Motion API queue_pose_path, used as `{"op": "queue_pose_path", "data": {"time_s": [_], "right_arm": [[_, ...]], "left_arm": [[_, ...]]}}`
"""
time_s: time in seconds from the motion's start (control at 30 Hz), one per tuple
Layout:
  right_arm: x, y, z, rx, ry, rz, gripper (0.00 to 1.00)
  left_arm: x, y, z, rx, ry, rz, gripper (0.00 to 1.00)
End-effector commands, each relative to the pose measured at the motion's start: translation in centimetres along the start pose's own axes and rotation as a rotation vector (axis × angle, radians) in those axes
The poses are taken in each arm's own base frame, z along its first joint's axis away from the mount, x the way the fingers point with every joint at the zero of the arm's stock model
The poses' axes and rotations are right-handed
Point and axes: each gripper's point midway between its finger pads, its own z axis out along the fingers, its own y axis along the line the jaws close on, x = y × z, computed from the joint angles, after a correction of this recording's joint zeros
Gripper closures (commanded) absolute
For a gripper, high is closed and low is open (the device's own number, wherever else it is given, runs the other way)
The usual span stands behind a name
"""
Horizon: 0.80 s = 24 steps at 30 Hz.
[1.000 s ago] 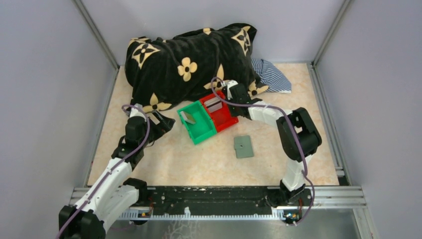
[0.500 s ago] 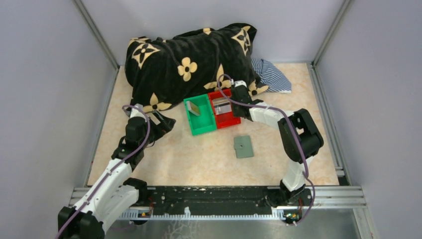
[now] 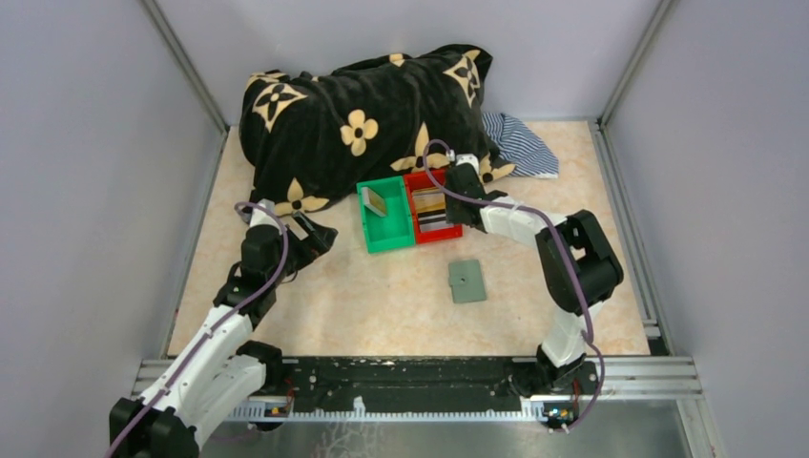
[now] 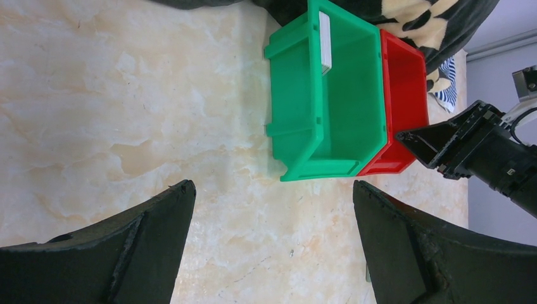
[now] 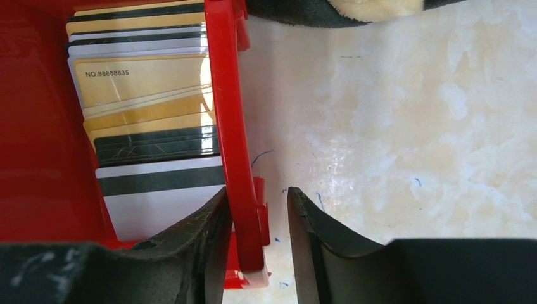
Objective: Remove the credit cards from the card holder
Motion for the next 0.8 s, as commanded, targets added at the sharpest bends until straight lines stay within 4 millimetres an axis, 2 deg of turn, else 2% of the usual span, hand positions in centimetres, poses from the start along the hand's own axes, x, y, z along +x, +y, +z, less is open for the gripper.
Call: {"op": "queue_pose_path", "data": {"time_s": [0.0,0.07,0.13,0.27,0.33,0.4,0.5,0.53,0.63,0.77], "right_arm": [[-4.0,0.0,-2.8,-0.033,-0.121,0.046,0.61],[-4.8,0.2,-3.6,-0.047,-0.146,0.047,0.6],[-6.6,0.4,-5.5,-0.071,-0.205,0.053,0.6],[-8.9,0.4,-8.2,-0.098,-0.285,0.066,0.57],[-9.6,0.2,-9.4,-0.103,-0.314,0.081,0.55],[-9.4,-0.4,-10.2,-0.093,-0.326,0.11,0.51],[-7.0,-1.4,-10.8,-0.082,-0.304,0.172,0.46],[-5.1,-1.8,-10.5,-0.081,-0.272,0.204,0.46],[-1.4,-2.6,-11.2,-0.101,-0.247,0.262,0.51],[3.2,-3.7,-11.2,-0.097,-0.203,0.281,0.59]], "left_arm": [[0.1,0.1,0.1,-0.002,-0.007,0.001,0.01],[0.1,0.1,0.1,-0.002,-0.003,0.001,0.01],[0.2,0.1,0.1,-0.002,-0.001,0.002,0.01],[0.2,0.1,0.2,-0.001,-0.003,0.004,0.01],[0.2,0.1,0.3,-0.003,-0.002,0.005,0.01],[0.2,-0.3,0.2,0.015,0.004,0.019,0.01],[0.7,-2.1,-0.1,0.092,0.017,0.075,0.01],[1.1,-3.0,-0.2,0.126,0.029,0.096,0.01],[3.2,-5.7,-0.6,0.231,0.066,0.163,0.05],[6.2,-8.4,-1.0,0.334,0.129,0.223,0.1]]}}
